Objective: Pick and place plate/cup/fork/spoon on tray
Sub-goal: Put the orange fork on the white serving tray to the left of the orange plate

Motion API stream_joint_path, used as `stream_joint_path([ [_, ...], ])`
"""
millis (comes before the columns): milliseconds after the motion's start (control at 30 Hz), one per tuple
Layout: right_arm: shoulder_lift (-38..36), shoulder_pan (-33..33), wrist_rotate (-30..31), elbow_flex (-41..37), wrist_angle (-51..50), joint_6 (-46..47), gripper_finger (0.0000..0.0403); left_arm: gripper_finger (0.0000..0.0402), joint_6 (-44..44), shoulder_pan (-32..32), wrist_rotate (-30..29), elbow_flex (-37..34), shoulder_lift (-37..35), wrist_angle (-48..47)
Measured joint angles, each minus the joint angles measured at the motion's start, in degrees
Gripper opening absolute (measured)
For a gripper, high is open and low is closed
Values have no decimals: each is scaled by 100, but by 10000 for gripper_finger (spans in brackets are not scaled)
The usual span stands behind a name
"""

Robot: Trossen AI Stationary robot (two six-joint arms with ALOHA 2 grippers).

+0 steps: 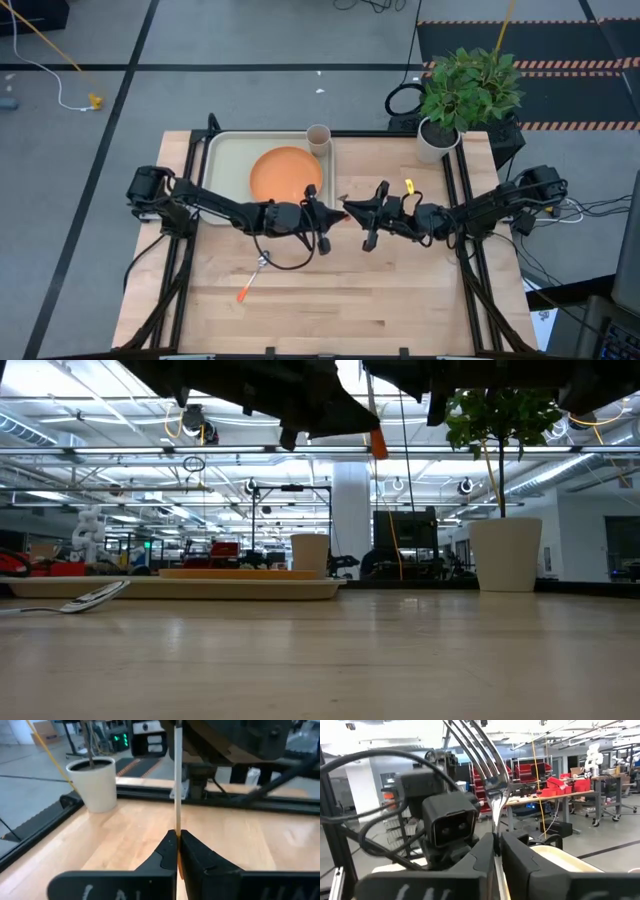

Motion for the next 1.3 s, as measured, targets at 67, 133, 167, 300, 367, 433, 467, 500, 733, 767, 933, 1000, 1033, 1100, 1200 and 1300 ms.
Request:
stream_joint_path([
  [67, 7, 0, -5, 0, -85, 0, 41, 8, 29, 6, 98, -4, -148, -280],
  [133, 4, -2, -142, 0, -151, -1, 55, 7, 30, 6, 201, 2, -274, -393],
  [167, 4, -6, -237, 0, -171, -1, 62, 5, 43, 4, 252, 4, -377, -584],
  [300, 7, -9, -414, 0, -211, 0, 89, 7, 69, -17, 307, 5, -650, -1032],
  [367, 4, -11, -424, 0, -296, 0, 99, 7, 91, -26, 404, 1, -764, -1142],
  [433, 7, -10, -472, 0, -400, 1, 106, 4, 96, -26, 511, 10, -873, -1360],
  [467, 6, -29, -610, 0, -459, 0, 108, 4, 116, -26, 550, 2, -903, -1465],
  [500, 4, -56, -781, 0, -514, 1, 108, 4, 138, -26, 559, 0, -909, -1458],
  [733, 11, -236, -1185, 0, -803, 284, 94, 8, 191, 4, 570, 0, -909, -1510],
  [767, 11, -236, -1204, 0, -823, 280, 91, 6, 191, 20, 570, 0, -909, -1510],
  [933, 28, -238, -1314, 0, -920, 278, 73, 9, 198, 68, 639, 0, -909, -1501],
  [1000, 26, -238, -1314, 0, -902, 280, 66, 12, 194, 107, 770, 0, -909, -1502],
  [1033, 28, -238, -1314, 0, -906, 280, 63, 12, 193, 129, 853, 0, -909, -1501],
  [1100, 28, -238, -1320, 0, -918, 281, 58, 9, 191, 164, 940, 0, -909, -1497],
  [1200, 28, -238, -1311, 0, -908, 297, 52, 5, 190, 188, 1029, 0, -909, -1477],
  [1300, 28, -238, -1318, 0, -906, 297, 48, 10, 189, 187, 1030, 0, -909, -1460],
])
